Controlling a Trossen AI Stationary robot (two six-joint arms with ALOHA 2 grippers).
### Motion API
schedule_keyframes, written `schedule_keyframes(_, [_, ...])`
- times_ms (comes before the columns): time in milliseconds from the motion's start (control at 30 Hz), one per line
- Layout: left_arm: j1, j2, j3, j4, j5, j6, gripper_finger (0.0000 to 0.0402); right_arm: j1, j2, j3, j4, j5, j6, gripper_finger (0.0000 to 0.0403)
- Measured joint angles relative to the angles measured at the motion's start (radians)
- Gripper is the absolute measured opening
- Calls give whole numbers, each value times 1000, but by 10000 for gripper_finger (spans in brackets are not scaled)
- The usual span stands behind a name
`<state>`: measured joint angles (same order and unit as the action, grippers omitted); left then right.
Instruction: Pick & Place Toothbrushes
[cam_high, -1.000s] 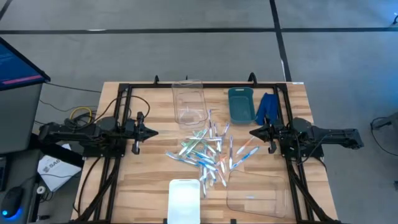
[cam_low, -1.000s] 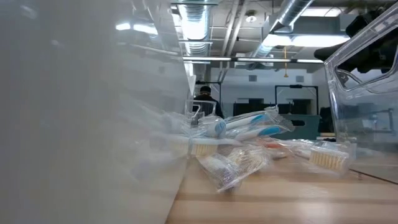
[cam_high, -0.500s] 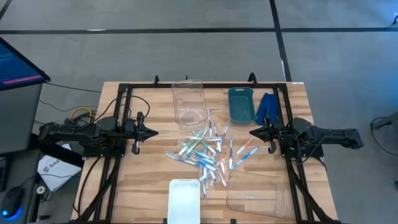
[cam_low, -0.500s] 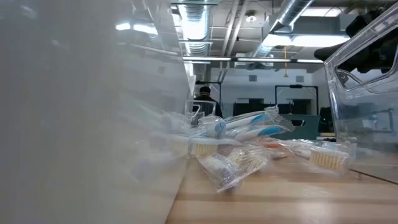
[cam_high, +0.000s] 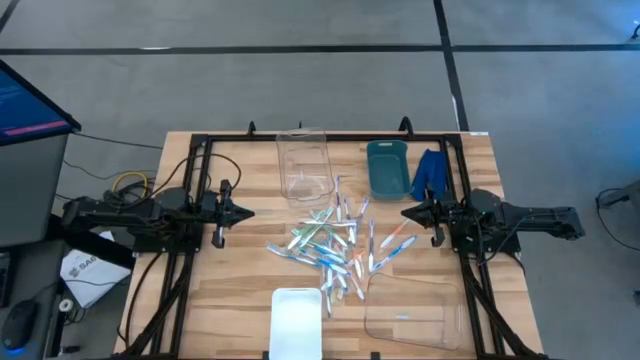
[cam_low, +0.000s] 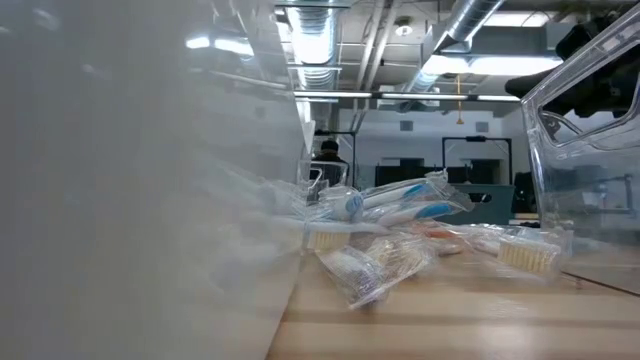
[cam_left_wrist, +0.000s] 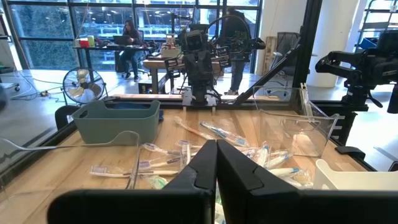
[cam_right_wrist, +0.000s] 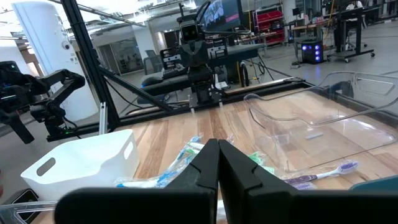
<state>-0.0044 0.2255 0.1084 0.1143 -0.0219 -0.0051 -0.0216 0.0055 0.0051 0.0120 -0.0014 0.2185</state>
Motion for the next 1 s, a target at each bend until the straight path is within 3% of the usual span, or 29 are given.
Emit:
schedule_keyframes(800, [0,0,0,3,0,0,2,0,0,0,0,0,0,0])
schedule_keyframes(1000, [-1,55,-7,371,15,-89,2,0,0,0,0,0,0,0])
